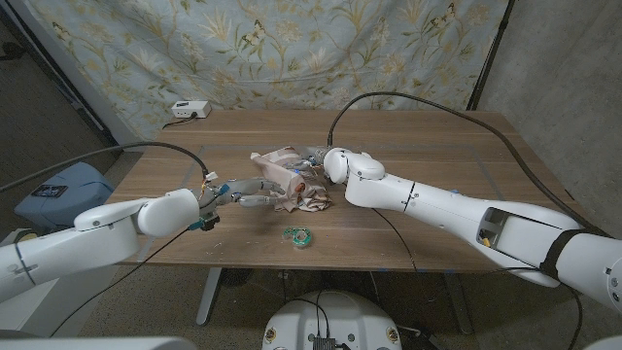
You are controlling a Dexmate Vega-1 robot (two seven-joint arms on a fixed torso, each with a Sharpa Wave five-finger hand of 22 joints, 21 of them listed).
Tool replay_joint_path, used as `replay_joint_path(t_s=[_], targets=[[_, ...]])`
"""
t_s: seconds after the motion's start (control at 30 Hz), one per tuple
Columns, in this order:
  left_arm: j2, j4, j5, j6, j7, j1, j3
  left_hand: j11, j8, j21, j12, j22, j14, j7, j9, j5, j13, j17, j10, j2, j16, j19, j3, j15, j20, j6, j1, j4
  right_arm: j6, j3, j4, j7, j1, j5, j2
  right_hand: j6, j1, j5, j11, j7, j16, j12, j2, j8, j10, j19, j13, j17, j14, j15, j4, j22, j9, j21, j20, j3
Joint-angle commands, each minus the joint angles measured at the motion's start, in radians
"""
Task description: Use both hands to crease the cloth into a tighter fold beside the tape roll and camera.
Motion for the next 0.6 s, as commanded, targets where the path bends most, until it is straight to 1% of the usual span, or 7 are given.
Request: replay_joint_path(t_s=[0.03,0.13,0.47,0.5,0.6], targets=[[0.007,0.017,-0.044,-0.034,0.08,0.063,-0.066,0.004,-0.003,0.003,0.004,0.001,0.005,0.005,0.003,0.005,0.001,0.004,-0.002,0.002,0.003,-0.003,-0.004,0.008,0.007,0.0,0.01,0.001,-0.045,0.013,-0.056,-0.03,-0.016,-0.003,-0.007,0.007,0.001,0.009,-0.004,-0.003,0.001,-0.006,0.0,0.007,0.007,0.0,0.002,0.002,-0.002,-0.001,-0.002,-0.001,0.003,0.003,-0.003,0.009],[0.001,0.029,-0.056,-0.054,0.087,0.072,-0.08,0.005,-0.004,0.003,0.004,0.001,0.005,0.006,0.003,0.005,0.001,0.004,-0.002,0.002,0.003,-0.003,-0.004,0.01,0.008,-0.002,0.011,0.001,-0.05,0.024,-0.065,-0.047,-0.026,0.006,-0.007,0.006,0.001,0.009,-0.001,-0.001,0.002,-0.008,0.0,0.007,0.006,0.0,0.002,0.001,-0.002,0.0,-0.002,-0.001,0.003,0.003,-0.002,0.01],[-0.022,0.043,-0.069,-0.058,0.107,0.097,-0.122,0.007,-0.005,0.003,0.003,0.001,0.006,0.01,0.003,0.005,0.001,0.004,-0.004,0.002,0.003,-0.003,-0.004,0.014,0.009,-0.007,0.011,0.001,-0.04,0.054,-0.078,-0.085,-0.044,0.043,-0.017,0.005,0.001,0.008,0.003,-0.001,0.002,-0.01,-0.001,0.006,0.008,0.001,0.002,-0.002,-0.003,0.001,-0.004,-0.001,0.003,0.004,-0.001,0.013],[-0.025,0.039,-0.069,-0.046,0.11,0.1,-0.126,0.008,-0.005,0.003,0.003,0.001,0.006,0.009,0.003,0.005,0.001,0.004,-0.004,0.002,0.003,-0.003,-0.004,0.014,0.009,-0.007,0.011,0.001,-0.039,0.058,-0.079,-0.091,-0.046,0.046,-0.017,0.005,0.001,0.008,0.003,-0.001,0.005,-0.011,-0.002,0.006,0.008,0.002,0.002,-0.003,0.003,0.01,-0.005,-0.001,0.003,0.004,-0.001,0.013],[-0.039,0.038,-0.069,-0.04,0.121,0.109,-0.137,0.008,-0.005,0.003,0.003,0.001,0.005,0.011,0.003,0.005,0.001,0.004,-0.004,0.002,0.003,-0.003,-0.004,0.016,0.01,-0.007,0.011,0.001,-0.03,0.079,-0.081,-0.11,-0.062,0.067,-0.019,0.005,0.002,0.008,0.002,0.0,0.007,-0.012,-0.002,0.006,0.009,0.004,0.003,-0.005,0.007,0.017,-0.006,-0.001,0.003,0.005,-0.001,0.015]])
